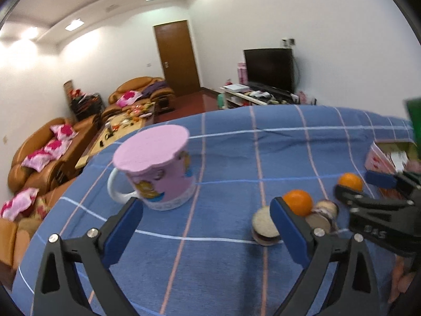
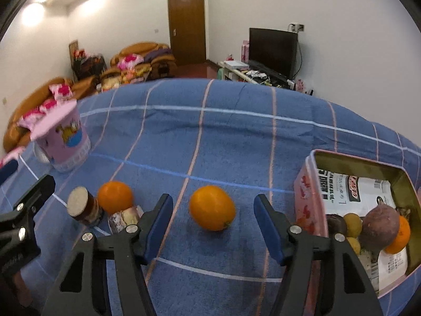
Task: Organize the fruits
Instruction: 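Grasp the round flat biscuit with the left tool while the right grasps an orange, then lift the biscuit and orange and carry both toward the tin box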
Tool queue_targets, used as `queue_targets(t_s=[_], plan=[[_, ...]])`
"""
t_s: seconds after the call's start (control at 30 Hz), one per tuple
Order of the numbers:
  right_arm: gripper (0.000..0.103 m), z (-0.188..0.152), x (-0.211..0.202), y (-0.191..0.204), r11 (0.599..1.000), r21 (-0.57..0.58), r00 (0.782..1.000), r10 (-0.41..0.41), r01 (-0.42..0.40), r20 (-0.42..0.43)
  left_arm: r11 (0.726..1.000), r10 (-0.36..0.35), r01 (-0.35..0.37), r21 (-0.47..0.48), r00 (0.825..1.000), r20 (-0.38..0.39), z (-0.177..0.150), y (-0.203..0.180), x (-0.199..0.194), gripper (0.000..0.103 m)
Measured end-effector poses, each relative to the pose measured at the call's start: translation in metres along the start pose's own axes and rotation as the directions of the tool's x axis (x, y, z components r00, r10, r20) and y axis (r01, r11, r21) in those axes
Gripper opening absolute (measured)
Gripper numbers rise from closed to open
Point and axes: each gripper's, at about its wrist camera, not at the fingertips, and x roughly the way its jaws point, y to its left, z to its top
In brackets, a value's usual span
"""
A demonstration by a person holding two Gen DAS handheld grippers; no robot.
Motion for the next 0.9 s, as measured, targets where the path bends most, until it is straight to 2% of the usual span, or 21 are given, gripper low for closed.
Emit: queue_targets(t_s=[0.07,0.17,0.2,0.23,0.43,0.57,0.7,0.8,0.83,0.9], plan=[[0.065,0.001,0.008,0.001,1.0,-0.009,0.999,-0.004,0.004,-0.045,1.0,-0.012,0.012,0.016,1.0,-0.016,-0.001,-0.005,0.002,0.099],[0.054,0.003,0.023,-0.004,1.0,0.005,0.994,0.013,-0.012,-0.111,0.999,-0.027,0.029,0.038,0.999,-0.04,-0.003,-0.013,0.006,0.098],[0.045,0.004,0.022,-0.006,1.0,0.015,0.994,0.021,-0.019,-0.107,0.998,-0.032,0.035,0.053,0.998,-0.046,-0.003,-0.017,0.007,0.097],[0.041,0.003,0.021,-0.007,1.0,0.018,0.994,0.02,-0.019,-0.106,0.997,-0.035,0.038,0.067,0.998,-0.048,-0.003,-0.021,0.007,0.097],[0.038,0.001,0.015,-0.008,0.999,0.015,0.995,0.052,-0.051,-0.085,0.994,-0.067,0.074,0.087,0.995,-0.075,-0.003,-0.028,0.01,0.096],[0.038,0.001,-0.01,-0.012,0.997,0.028,0.997,0.071,-0.072,0.033,0.993,-0.09,0.098,0.068,0.989,-0.118,-0.001,-0.027,0.019,0.079],[0.038,-0.001,-0.035,-0.012,0.998,0.039,0.987,0.041,-0.048,0.153,0.985,-0.161,0.17,0.038,0.971,-0.176,-0.004,-0.028,0.028,0.064],[0.038,-0.004,-0.045,-0.011,0.998,0.043,0.979,0.03,-0.039,0.2,0.972,-0.227,0.233,0.005,0.952,-0.203,-0.006,-0.028,0.032,0.047],[0.038,-0.005,-0.047,-0.01,0.998,0.046,0.978,0.031,-0.041,0.206,0.964,-0.263,0.264,-0.02,0.943,-0.206,-0.007,-0.026,0.033,0.036],[0.038,-0.007,-0.051,-0.01,0.997,0.055,0.976,0.045,-0.058,0.214,0.961,-0.277,0.274,-0.043,0.938,-0.207,-0.008,-0.023,0.032,0.036]])
